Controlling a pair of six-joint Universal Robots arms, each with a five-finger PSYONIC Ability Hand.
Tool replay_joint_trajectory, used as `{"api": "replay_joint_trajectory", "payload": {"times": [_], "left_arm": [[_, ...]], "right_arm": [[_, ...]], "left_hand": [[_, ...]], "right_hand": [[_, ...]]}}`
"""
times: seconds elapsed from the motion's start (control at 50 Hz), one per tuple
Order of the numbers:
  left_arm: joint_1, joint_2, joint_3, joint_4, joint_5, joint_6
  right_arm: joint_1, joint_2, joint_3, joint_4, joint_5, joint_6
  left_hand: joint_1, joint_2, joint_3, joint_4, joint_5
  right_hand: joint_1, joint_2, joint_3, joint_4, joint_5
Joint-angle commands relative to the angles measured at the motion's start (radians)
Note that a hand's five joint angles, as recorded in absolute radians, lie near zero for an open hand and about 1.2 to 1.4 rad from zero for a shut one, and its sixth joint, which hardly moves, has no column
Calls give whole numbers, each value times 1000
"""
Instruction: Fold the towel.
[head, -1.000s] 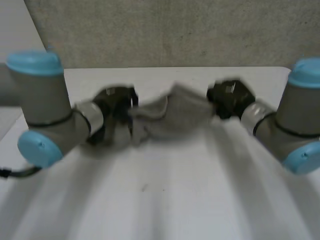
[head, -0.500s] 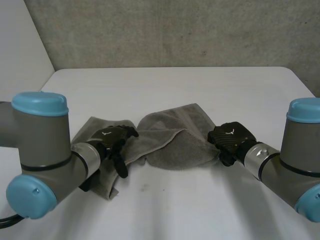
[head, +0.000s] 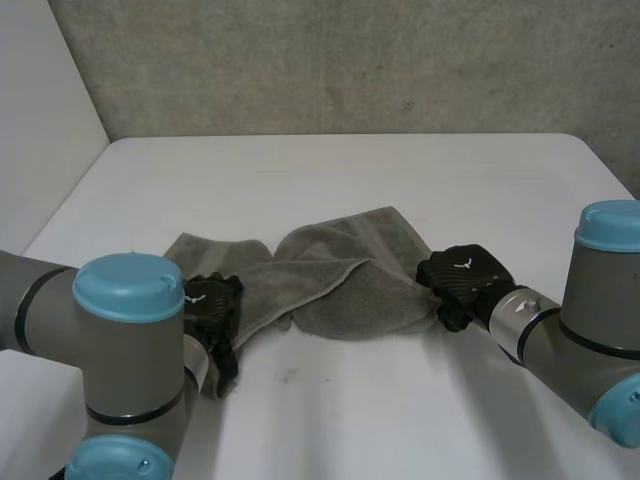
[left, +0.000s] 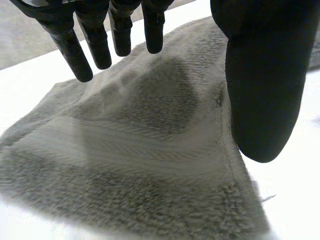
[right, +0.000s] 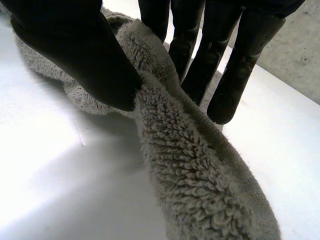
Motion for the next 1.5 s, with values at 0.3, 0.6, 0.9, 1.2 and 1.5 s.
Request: {"api": "replay_joint_trajectory", "payload": {"times": [0.3,0.6,0.9,1.2,1.5], "left_arm": [[87,136,-75,53,-44,212],[196,501,36,-287,235,567],[323,282,138,-407,338,566],[314,-91,853,-137,354,394],[329,55,566,80,415,52]], "right_arm": [[-29,-61,-55,38,8,-28],[-120,-283,-276,466,-6,-313],[-103,-192,-307,634,10,-579],[-29,57,-660,-71,178,-447],[-38,-87,-417,-131,169,-344]], "left_hand": [[1148,1151,1143,1151,1149],[1148,1151,1143,1151,1149],[1148,1151,1143,1151,1149],[1148,1151,1143,1151,1149],[1148,1151,1143,1151,1149]], "right_hand": [[12,183,181,179,192],[12,183,181,179,192],[12,183,181,179,192],[12,183,181,179,192],[12,183,181,179,192]]}}
